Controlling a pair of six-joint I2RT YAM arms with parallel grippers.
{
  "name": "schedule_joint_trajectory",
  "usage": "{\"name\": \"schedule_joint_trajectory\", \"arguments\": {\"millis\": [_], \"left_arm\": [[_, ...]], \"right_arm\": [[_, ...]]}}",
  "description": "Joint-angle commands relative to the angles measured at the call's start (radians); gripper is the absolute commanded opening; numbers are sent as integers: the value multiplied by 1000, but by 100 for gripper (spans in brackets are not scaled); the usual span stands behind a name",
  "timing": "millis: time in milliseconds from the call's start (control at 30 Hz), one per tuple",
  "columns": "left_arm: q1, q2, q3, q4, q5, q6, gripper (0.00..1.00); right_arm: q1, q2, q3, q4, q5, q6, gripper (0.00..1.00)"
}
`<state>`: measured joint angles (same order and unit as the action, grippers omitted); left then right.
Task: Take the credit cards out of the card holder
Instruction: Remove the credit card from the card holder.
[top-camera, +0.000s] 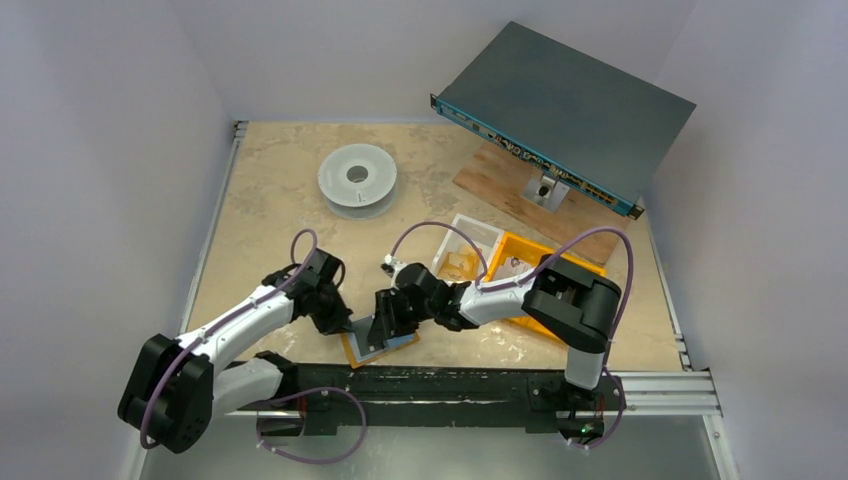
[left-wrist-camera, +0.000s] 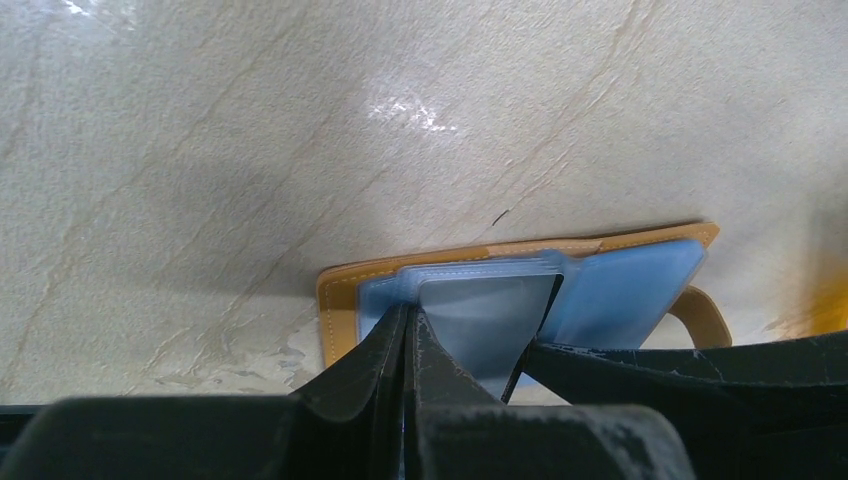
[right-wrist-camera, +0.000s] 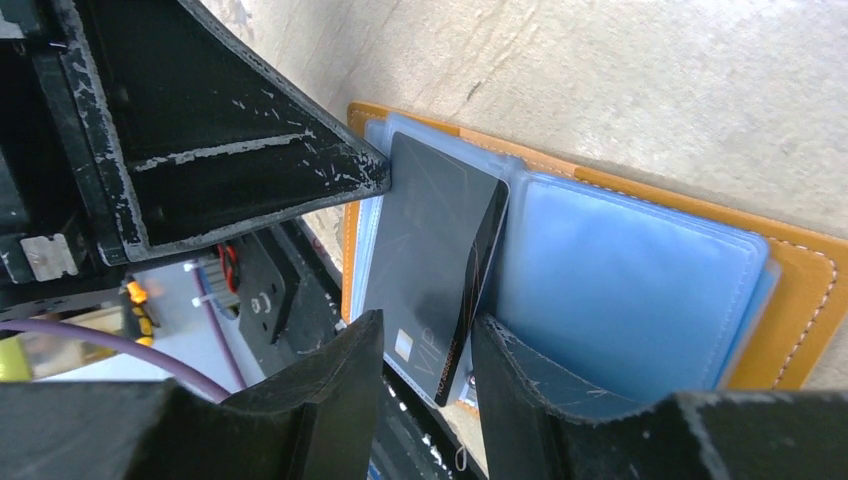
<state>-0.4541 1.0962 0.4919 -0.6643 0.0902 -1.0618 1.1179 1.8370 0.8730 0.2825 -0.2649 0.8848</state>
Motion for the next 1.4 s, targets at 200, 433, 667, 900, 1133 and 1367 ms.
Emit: {"name": "schedule_joint_trajectory", "arguments": {"millis": [200, 433, 667, 900, 1133, 1367], "left_arm": [[-13, 73, 9, 61, 0, 0, 0], [-12, 75, 11, 46, -8, -4, 0], [-12, 74, 17, 27, -21, -7, 0], [-12, 74, 22, 21, -22, -7, 0], [-1, 86, 35, 6, -45, 4, 0], [23, 117, 45, 4, -44, 26, 0]], "right_arm": [[-70, -7, -133, 241, -143, 109, 37], [-90, -11, -168, 309, -176, 152, 30], [-96, -24, -189, 319, -173, 166, 20], [-96, -19, -191, 337, -181, 176, 10], [-96, -61, -204, 269, -113, 171, 0], [-96, -118, -225, 185, -36, 162, 0]]}}
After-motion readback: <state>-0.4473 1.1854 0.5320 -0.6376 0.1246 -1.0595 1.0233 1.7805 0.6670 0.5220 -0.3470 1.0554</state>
